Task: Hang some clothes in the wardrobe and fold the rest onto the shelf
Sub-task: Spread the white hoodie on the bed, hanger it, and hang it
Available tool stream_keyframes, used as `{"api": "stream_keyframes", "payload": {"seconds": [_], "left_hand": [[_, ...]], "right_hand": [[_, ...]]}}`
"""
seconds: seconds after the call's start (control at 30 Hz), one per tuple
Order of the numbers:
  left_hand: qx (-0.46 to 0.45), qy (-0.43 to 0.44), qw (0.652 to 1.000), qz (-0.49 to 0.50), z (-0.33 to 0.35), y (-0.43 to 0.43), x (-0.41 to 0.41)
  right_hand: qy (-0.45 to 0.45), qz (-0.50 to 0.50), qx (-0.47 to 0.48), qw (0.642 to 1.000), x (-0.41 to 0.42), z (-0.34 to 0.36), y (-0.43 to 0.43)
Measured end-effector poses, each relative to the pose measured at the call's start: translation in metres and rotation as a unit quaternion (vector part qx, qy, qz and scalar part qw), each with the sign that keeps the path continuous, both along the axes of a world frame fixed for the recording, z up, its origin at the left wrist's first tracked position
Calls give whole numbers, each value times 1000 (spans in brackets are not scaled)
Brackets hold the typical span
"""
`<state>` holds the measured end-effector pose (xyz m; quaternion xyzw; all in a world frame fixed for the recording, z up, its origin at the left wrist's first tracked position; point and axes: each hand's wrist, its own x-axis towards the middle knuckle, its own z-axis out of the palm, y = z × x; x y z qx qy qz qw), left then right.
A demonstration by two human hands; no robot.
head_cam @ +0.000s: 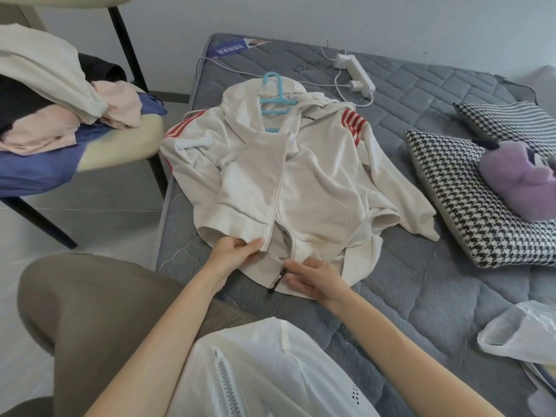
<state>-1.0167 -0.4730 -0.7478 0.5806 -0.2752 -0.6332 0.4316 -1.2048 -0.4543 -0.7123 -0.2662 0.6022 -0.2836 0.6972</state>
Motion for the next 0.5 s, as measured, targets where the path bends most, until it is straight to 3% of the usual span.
{"api": "stream_keyframes", "payload": {"seconds": [0.33, 0.5], "left_hand": [[-10, 119, 993, 23, 24, 10, -7], [-9, 109, 993, 33, 29, 13, -12]], "right_hand": [[-116, -23, -24, 993, 5, -1, -3], [-123, -21, -26, 992, 17, 3, 0]]}}
